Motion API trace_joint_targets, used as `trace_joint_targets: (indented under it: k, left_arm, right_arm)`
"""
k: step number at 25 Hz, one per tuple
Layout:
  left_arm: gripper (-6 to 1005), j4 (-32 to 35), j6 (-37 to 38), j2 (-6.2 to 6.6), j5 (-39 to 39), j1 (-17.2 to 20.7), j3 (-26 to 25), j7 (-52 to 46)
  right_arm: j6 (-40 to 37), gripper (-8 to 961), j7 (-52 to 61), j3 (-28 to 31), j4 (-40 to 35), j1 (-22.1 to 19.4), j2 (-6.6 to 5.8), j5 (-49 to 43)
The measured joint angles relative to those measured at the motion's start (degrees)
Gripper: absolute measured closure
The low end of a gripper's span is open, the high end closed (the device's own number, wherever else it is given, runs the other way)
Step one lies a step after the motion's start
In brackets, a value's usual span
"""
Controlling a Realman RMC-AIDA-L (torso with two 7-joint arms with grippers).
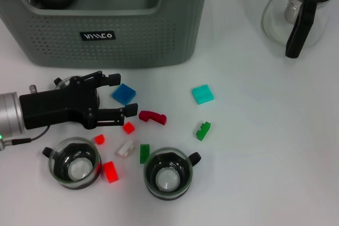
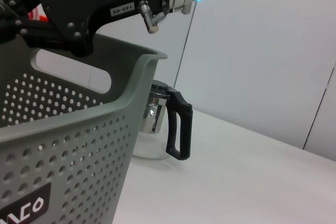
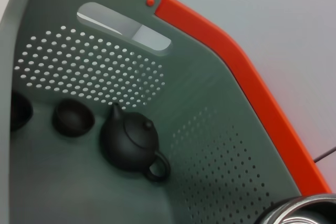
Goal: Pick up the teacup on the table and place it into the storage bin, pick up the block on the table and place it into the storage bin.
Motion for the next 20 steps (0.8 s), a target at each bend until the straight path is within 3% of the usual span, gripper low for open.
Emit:
trace_joint_targets:
  k: [20]
  left_arm:
    - [88, -0.42, 0.00, 0.00, 0.00, -0.18, 0.00, 0.03]
  right_arm:
    - [-1.52, 832, 0.52, -0.14, -0.06, -1.24, -0.35, 2.48]
